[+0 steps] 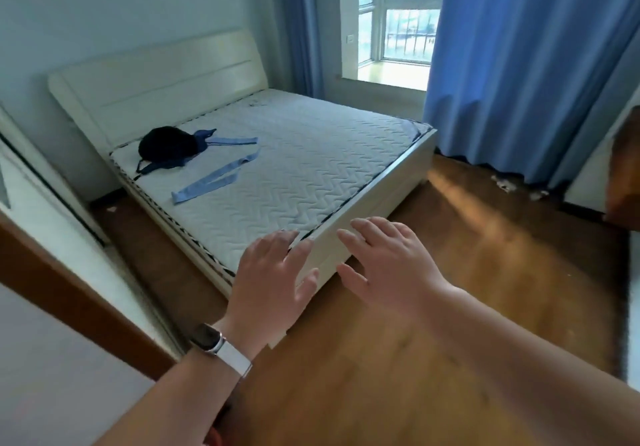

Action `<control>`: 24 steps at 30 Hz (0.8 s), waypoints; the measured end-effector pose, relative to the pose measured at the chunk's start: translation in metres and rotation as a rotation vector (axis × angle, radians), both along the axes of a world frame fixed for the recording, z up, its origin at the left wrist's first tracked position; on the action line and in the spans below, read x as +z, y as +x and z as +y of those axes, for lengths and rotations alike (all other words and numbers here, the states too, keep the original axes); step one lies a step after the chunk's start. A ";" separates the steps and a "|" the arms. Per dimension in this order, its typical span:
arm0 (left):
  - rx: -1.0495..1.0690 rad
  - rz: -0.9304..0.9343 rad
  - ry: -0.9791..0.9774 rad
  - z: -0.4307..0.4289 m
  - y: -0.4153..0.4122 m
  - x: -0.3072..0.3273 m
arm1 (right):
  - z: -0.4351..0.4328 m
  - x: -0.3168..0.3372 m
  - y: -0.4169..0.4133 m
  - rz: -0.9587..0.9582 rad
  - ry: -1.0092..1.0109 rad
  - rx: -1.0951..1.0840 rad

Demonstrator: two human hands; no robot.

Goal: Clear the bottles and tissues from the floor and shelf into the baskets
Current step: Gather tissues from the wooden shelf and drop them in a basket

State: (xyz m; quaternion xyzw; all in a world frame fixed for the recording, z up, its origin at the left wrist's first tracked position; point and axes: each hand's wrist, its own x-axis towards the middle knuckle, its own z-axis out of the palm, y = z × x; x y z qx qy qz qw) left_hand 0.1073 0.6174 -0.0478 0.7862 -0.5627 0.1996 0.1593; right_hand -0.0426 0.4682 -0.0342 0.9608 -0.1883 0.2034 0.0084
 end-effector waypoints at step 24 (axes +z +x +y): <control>-0.544 0.106 -0.067 -0.329 0.136 -0.032 | -0.226 0.000 0.063 0.113 -0.023 -0.598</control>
